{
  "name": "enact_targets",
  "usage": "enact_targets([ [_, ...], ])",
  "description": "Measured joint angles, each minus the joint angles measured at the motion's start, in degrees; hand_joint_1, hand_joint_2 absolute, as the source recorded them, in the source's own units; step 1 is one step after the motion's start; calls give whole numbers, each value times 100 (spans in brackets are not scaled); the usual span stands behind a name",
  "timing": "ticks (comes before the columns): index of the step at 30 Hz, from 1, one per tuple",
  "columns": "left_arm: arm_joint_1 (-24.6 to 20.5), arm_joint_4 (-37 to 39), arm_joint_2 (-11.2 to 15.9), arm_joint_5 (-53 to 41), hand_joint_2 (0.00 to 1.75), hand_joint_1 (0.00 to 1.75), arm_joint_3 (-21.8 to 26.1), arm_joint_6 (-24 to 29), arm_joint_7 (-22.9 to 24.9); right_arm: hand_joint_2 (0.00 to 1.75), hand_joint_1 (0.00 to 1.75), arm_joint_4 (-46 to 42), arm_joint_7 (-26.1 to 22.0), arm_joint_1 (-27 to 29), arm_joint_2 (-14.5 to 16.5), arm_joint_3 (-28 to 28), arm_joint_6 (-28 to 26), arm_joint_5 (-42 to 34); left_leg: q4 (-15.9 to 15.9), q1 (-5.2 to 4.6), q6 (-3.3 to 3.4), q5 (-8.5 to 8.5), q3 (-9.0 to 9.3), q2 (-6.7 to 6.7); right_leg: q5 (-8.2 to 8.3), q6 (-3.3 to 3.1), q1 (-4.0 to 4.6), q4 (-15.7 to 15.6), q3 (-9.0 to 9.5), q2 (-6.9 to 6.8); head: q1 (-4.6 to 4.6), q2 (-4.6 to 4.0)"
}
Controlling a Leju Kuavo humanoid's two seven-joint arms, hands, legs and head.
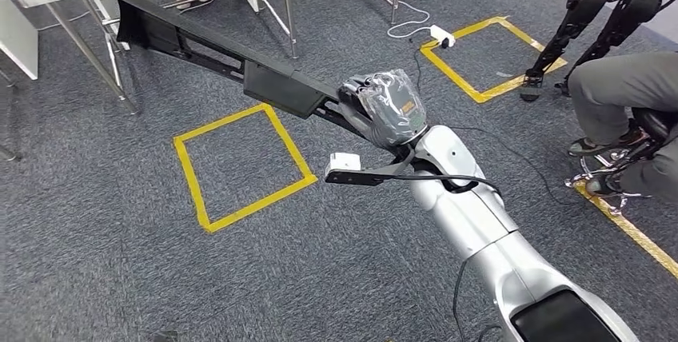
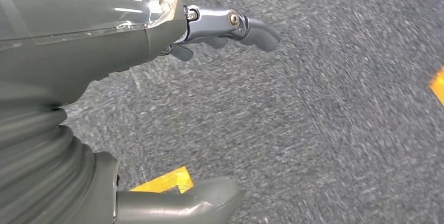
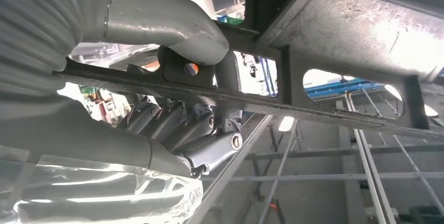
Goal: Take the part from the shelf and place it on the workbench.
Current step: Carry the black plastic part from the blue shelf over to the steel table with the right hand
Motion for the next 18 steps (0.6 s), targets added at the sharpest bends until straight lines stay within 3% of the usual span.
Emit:
enact_targets([
  [1,13,0,8,0,175,0,1,-1,1,175,175,0,-2,-2,12,5,-1,2,-6,13,-33,9,-16,-44,13,-37,-7,-8,5,-58,1,0],
  [3,33,1,18,-1,175,0,2,-2,2,175,175,0,-2,-14,43,14,-5,2,91,18,-96,-63,-73,109,36,-119,-24,-32,27,-160,-20,0],
  [4,29,1,23,-2,175,0,2,-3,2,175,175,0,-2,-21,58,17,-10,1,270,16,-123,-178,-154,272,42,-166,-36,-45,37,-212,-41,0],
  [6,9,2,18,-5,175,0,2,-3,2,175,175,2,-4,-15,68,26,-18,0,942,28,-168,-534,-463,595,30,-235,-19,-49,49,-333,-81,0],
  [8,4,2,14,-6,175,0,1,-3,5,175,175,8,-7,16,63,38,-21,4,1519,54,-202,-739,-740,695,16,-259,-1,-48,52,-473,-79,0],
  [9,8,2,13,-7,175,0,0,-3,8,175,175,10,-8,31,63,44,-21,5,1538,63,-210,-698,-744,717,11,-264,4,-47,52,-540,-81,0],
  [11,11,2,18,-7,175,0,0,-3,15,175,175,10,-9,39,64,49,-20,6,950,69,-202,-383,-413,824,-7,-254,7,-46,66,-664,-82,0],
  [12,6,2,21,-7,175,0,0,-3,17,175,175,10,-9,36,64,49,-20,5,571,48,-186,-254,-196,948,-21,-237,28,-45,76,-720,-83,0],
  [14,-6,2,23,-7,175,0,0,-3,20,175,175,9,-9,26,62,46,-20,3,112,12,-132,-143,59,1095,-53,-190,76,-45,100,-824,-64,0],
  [16,-6,2,23,-7,175,0,0,-3,22,175,175,8,-9,20,67,46,-20,1,57,-13,-70,-153,69,1010,-80,-137,108,-55,133,-933,-39,0],
  [18,3,1,12,-7,175,0,1,-9,19,175,175,3,-9,19,73,45,-20,-1,16,0,3,-127,93,894,-150,-84,104,16,112,-862,-31,0],
])
